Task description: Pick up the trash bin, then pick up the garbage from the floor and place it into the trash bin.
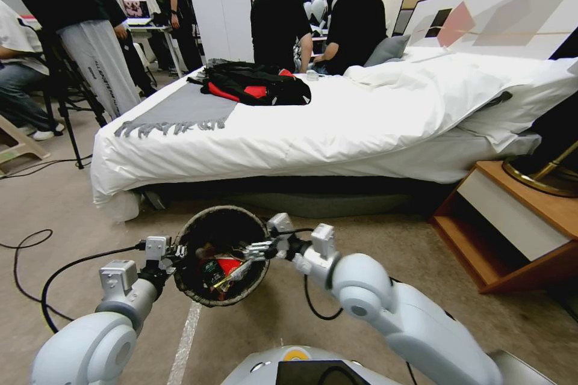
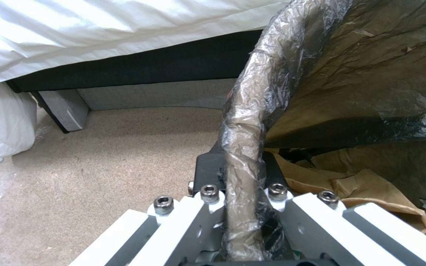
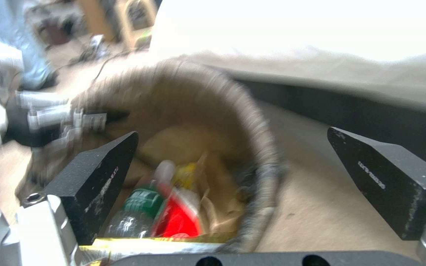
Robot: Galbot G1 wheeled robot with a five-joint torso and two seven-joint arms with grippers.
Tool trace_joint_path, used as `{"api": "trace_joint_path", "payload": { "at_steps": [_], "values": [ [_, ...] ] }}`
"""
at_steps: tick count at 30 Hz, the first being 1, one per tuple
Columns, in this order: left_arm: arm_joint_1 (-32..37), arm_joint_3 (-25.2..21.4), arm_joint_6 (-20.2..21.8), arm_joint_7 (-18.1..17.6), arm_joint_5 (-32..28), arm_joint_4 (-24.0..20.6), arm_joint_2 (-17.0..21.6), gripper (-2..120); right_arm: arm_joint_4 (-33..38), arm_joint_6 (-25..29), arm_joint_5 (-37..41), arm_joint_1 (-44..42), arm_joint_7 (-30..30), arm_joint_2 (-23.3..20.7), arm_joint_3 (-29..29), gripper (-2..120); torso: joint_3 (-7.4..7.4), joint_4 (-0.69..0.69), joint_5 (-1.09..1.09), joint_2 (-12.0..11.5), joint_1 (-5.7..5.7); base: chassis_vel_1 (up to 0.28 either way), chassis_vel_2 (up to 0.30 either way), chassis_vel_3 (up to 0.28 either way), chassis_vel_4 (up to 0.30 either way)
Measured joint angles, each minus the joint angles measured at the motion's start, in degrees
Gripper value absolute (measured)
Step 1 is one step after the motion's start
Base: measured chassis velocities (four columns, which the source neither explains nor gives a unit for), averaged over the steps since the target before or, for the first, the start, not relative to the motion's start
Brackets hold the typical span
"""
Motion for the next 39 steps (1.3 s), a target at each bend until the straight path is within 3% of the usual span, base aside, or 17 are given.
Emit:
{"api": "trace_joint_path", "payload": {
  "at_steps": [6, 7, 9, 11, 12, 15, 16, 18, 22, 24, 28, 39],
  "values": [
    [-0.03, 0.0, 0.0, 0.04, -0.03, 0.0, -0.47, 1, 2.12, 4.89, -5.52, -9.84, -1.88, -0.97, 9.89, 100, 0.0, 0.0, 0.0, 0.0, 0.0, 0.0, 0.0, 0.0, 0.0],
    [-0.15, -0.14, 0.0, 0.06, -0.12, 0.0, -0.72, 1, 2.15, 8.29, -9.66, -15.82, -2.54, -0.13, 15.09, 100, 0.0, 0.0, 0.01, 0.0, 0.0, 0.0, 0.0, 0.0, 0.0],
    [-0.24, -0.21, 0.0, 0.06, -0.18, 0.0, -0.75, 1, 2.15, 9.5, -11.34, -18.07, -2.74, 0.31, 17.06, 100, 0.0, 0.0, 0.01, 0.0, 0.0, 0.0, 0.0, 0.0, 0.0],
    [-0.39, -0.4, 0.0, 0.18, -0.26, 0.0, -1.01, 1, 2.12, 14.97, -18.77, -26.11, -3.75, 2.79, 24.37, 100, 0.0, -0.01, 0.0, 0.0, 0.0, 0.0, 0.0, 0.0, 0.0],
    [-0.39, -0.4, 0.0, 0.18, -0.26, 0.0, -1.01, 1, 2.12, 14.97, -18.77, -26.11, -3.75, 2.79, 24.37, 100, 0.0, -0.01, 0.0, 0.0, 0.0, 0.0, 0.0, 0.0, 0.0],
    [-0.03, -0.39, 0.0, 1.99, 0.66, 0.0, -2.28, 1, -0.08, 23.77, -33.13, -37.07, -6.46, 8.96, 32.54, 100, 0.0, -0.02, 0.0, 0.0, 0.0, 0.0, 0.0, 0.0, 0.0],
    [-0.03, -0.39, 0.0, 1.99, 0.66, 0.0, -2.28, 1, -0.08, 23.77, -33.13, -37.07, -6.46, 8.96, 32.54, 100, 0.0, -0.02, 0.0, 0.0, 0.0, 0.0, 0.0, 0.0, 0.0],
    [-0.1, 0.05, -0.01, 2.47, 1.71, 0.0, -2.83, 1, -1.7, 29.9, -40.97, -43.97, -7.09, 16.24, 35.77, 100, -0.01, -0.03, -0.01, 0.0, 0.0, 0.0, 0.0, 0.0, 0.0],
    [-0.28, 0.29, 0.0, 3.0, 3.08, 0.0, -3.27, 1, -2.59, 33.91, -44.64, -47.56, -6.25, 20.39, 36.0, 100, 0.0, -0.03, -0.01, 0.0, 0.0, 0.0, 0.0, 0.0, 0.0],
    [-0.02, 0.41, 0.0, 3.51, 4.37, 0.0, -4.67, 1, -3.06, 39.58, -49.01, -52.77, -5.64, 25.83, 35.59, 100, 0.0, -0.01, -0.01, 0.0, 0.0, 0.0, 0.0, 0.0, 0.0],
    [0.47, 0.4, 0.0, 3.59, 4.43, 0.0, -5.83, 1, -3.0, 42.83, -51.2, -56.13, -5.36, 28.71, 35.34, 100, 0.0, -0.01, -0.01, 0.0, 0.0, 0.0, 0.0, 0.0, 0.0],
    [0.59, 0.59, 0.0, 3.68, 4.92, 0.0, -6.54, 1, -0.88, 42.6, -52.53, -56.25, -5.88, 31.0, 35.34, 100, -0.01, -0.01, -0.01, 0.0, 0.0, 0.0, 0.0, 0.0, 0.0]
  ]
}}
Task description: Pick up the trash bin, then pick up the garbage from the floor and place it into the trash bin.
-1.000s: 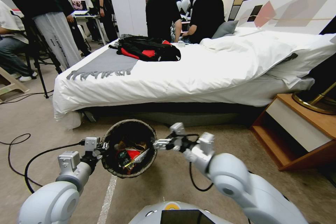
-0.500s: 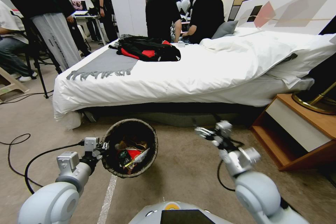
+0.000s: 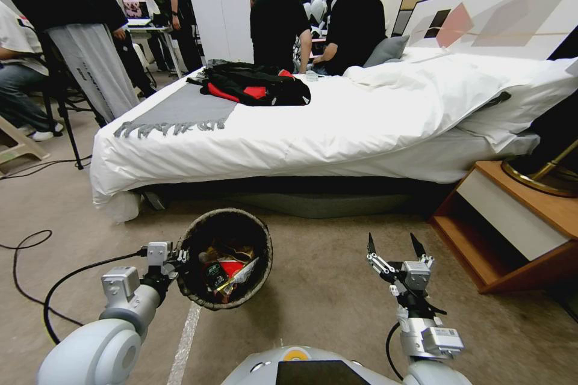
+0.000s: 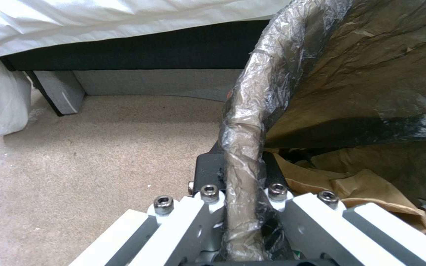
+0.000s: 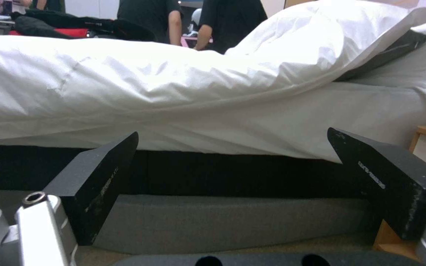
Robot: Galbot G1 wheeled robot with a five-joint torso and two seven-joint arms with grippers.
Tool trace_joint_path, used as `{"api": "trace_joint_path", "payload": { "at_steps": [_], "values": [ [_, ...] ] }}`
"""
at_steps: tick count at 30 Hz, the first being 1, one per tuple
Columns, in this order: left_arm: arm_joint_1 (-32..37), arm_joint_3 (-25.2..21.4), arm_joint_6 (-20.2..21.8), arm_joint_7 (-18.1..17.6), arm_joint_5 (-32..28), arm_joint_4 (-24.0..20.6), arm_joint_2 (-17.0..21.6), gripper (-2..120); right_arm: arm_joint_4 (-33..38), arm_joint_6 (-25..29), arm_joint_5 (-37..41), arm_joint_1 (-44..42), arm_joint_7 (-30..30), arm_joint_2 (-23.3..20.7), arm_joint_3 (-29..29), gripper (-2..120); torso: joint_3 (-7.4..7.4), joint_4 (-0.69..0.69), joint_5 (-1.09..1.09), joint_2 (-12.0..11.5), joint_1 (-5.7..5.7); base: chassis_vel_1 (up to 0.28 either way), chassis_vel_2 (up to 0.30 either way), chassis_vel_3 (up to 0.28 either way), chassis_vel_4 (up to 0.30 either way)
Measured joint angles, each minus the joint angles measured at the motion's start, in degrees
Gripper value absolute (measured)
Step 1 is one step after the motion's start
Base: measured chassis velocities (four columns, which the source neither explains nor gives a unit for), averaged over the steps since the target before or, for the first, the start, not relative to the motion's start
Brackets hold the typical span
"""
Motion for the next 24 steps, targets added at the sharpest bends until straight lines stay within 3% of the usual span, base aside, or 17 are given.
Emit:
{"api": "trace_joint_path", "payload": {
  "at_steps": [24],
  "values": [
    [-0.01, -0.48, 0.0, 0.23, 1.36, 0.0, 0.01, 1, -1.19, -4.98, 1.95, 2.64, 0.79, -1.01, -2.08, 100, 0.01, 0.01, 0.0, 0.0, 0.01, 0.041, 0.041, 0.044, 0.042]
  ]
}}
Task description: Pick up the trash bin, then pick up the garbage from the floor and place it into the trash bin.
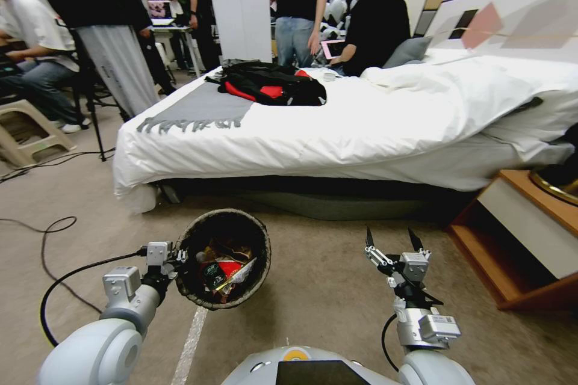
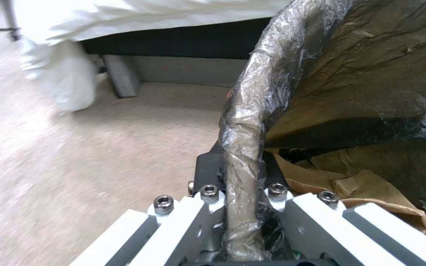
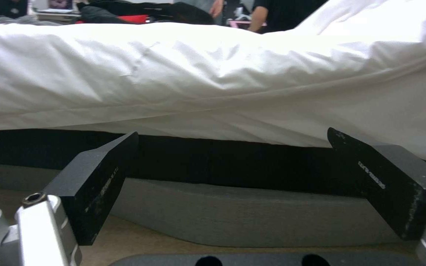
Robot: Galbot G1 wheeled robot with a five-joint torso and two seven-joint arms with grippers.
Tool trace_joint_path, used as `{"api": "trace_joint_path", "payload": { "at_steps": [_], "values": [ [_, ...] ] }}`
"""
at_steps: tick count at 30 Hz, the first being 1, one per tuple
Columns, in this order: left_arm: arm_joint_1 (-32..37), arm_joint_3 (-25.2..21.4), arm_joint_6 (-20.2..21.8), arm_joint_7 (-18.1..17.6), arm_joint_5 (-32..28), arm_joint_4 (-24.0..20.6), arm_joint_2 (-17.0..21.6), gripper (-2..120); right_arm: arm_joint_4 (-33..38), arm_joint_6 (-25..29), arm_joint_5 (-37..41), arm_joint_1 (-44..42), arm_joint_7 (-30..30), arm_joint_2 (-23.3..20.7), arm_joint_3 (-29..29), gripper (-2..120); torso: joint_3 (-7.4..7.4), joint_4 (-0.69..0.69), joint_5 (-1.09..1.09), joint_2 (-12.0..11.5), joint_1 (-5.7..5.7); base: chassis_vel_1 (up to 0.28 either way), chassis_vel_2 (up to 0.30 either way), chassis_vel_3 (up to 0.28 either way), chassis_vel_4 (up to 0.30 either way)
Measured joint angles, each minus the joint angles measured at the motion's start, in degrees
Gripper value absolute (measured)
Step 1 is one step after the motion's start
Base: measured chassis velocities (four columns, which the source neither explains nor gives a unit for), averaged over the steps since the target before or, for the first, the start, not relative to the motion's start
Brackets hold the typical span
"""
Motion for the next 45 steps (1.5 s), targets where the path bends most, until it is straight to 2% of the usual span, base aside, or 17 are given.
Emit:
{"api": "trace_joint_path", "payload": {
  "at_steps": [45],
  "values": [
    [-3.24, -0.56, 0.0, -0.42, -3.26, 0.0, 0.64, 1, 0.67, -2.33, -1.97, -0.38, 1.22, 1.29, -2.85, 100, 0.0, 0.0, 0.0, 0.0, 0.0, 0.095, 0.098, 0.098, 0.091]
  ]
}}
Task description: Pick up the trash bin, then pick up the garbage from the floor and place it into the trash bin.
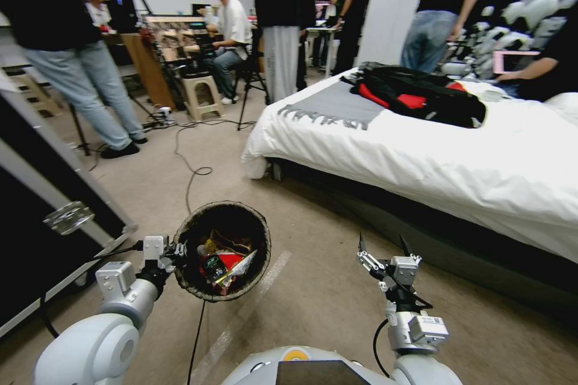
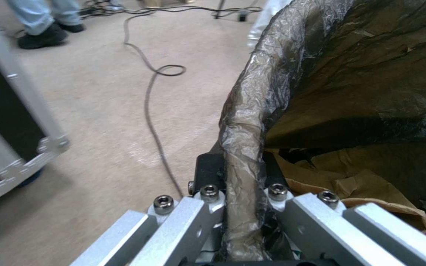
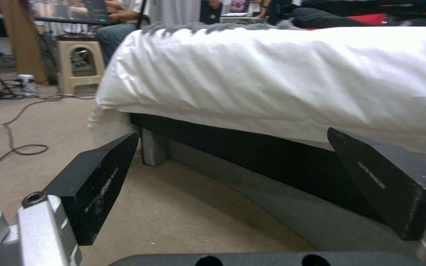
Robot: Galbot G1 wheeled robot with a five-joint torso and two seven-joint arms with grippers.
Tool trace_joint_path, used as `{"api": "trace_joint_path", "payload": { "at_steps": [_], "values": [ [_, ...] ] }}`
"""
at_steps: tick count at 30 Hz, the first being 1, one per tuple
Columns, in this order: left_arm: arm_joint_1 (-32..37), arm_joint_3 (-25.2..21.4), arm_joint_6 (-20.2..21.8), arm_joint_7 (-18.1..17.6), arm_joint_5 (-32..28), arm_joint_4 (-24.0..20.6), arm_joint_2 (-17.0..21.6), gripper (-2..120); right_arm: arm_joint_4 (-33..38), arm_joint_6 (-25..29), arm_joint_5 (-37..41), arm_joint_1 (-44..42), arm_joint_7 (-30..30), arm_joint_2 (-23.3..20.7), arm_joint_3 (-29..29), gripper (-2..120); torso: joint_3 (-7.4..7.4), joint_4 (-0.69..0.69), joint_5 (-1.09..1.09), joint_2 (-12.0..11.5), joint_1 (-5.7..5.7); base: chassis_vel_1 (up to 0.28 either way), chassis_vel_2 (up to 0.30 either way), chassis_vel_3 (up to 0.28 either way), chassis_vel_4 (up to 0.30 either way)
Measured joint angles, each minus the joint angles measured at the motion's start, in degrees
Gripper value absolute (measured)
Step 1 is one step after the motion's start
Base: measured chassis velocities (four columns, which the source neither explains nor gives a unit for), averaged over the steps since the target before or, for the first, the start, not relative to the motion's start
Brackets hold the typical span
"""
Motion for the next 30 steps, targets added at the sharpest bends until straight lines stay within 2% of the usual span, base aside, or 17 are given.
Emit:
{"api": "trace_joint_path", "payload": {
  "at_steps": [30],
  "values": [
    [0.15, -0.21, 0.0, 0.08, -0.07, 0.0, -0.25, 1, -1.15, 0.29, -0.32, -0.09, 0.88, 0.37, -0.07, 100, 0.0, 0.0, 0.0, 0.0, 0.0, 0.101, 0.1, 0.102, 0.103]
  ]
}}
